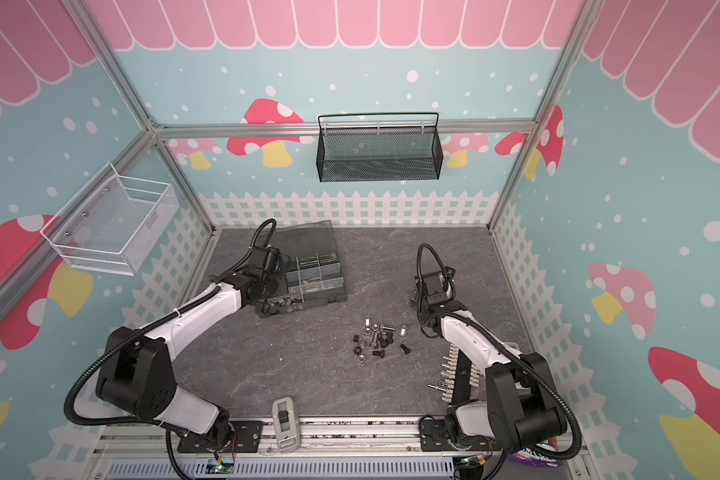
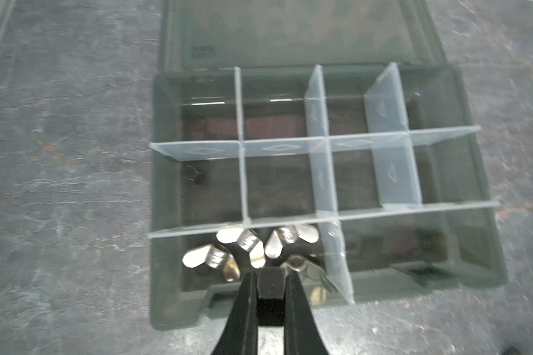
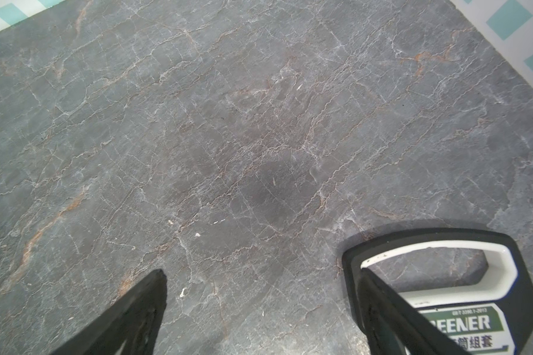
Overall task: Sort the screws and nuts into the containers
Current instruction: 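Carry the black hex nut with the left gripper over the same compartment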
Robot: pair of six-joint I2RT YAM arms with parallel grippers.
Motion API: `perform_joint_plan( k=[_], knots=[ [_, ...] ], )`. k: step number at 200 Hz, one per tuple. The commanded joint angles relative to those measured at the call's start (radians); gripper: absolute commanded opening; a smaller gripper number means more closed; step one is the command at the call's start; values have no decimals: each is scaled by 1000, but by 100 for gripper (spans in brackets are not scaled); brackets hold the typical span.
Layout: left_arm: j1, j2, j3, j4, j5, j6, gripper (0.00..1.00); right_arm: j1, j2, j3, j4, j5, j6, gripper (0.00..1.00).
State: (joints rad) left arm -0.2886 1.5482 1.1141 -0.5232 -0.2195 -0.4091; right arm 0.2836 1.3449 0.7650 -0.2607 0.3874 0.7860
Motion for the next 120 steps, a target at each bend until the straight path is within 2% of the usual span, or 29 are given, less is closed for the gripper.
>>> perform_joint_plan(
  k=[1, 59, 99, 120],
  knots=[
    [51, 48, 28, 24, -17, 32, 6, 6, -31, -8, 9, -2, 5, 97],
    [122, 195, 103, 36, -27, 60, 7, 6, -52, -11, 1, 9, 2, 97],
    [147, 241, 118, 67, -23, 65, 9, 7, -46, -10, 0, 9, 1, 97],
    [149, 259, 125, 69, -19, 66, 16, 6, -35, -7, 0, 10, 2, 97]
  ],
)
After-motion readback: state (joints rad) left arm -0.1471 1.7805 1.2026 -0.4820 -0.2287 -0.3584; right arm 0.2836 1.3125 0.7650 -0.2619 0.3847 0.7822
